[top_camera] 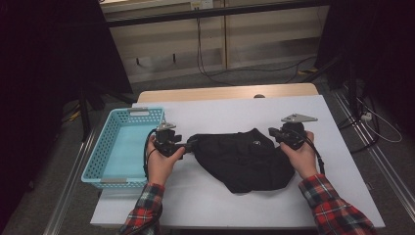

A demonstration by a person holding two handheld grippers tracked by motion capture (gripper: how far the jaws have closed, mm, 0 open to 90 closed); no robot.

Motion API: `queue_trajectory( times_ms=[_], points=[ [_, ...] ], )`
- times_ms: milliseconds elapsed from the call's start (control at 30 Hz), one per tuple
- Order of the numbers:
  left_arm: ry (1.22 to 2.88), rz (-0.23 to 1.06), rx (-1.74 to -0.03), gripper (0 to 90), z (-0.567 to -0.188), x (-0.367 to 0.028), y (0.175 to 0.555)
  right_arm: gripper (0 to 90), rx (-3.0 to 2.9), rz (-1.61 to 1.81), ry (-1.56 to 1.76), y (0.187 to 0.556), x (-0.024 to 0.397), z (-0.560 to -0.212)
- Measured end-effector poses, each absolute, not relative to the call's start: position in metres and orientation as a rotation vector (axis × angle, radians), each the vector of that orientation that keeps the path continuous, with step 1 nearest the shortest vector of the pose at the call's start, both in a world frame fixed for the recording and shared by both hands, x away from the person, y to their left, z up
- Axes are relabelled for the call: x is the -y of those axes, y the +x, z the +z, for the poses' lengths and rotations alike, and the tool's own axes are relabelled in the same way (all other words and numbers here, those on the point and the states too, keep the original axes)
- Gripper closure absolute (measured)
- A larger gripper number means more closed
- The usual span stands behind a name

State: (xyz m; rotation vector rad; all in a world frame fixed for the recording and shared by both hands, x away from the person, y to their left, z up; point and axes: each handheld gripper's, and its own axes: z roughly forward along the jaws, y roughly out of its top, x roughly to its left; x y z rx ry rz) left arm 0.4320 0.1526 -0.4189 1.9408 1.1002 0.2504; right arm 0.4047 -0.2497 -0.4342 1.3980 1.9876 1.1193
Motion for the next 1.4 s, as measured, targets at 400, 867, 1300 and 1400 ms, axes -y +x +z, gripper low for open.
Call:
queue_trajectory(
  times_ms=[400,867,1300,1400],
  points=[
    [1.946,0.249,-1.103,25.9,-0.421,-0.152,0.432,73.3,-1.955,1.061,1.449,0.412,0.249,-0.439],
    [1.944,0.248,-1.099,25.9,-0.419,-0.152,0.431,64.3,-2.174,0.973,1.357,0.399,0.212,-0.454],
    [1.930,0.262,-1.106,25.8,-0.416,-0.156,0.432,65.0,-2.196,0.980,1.317,0.387,0.206,-0.450],
    [1.910,0.271,-1.121,25.7,-0.415,-0.158,0.432,67.1,-2.215,0.961,1.310,0.388,0.205,-0.453]
  ],
)
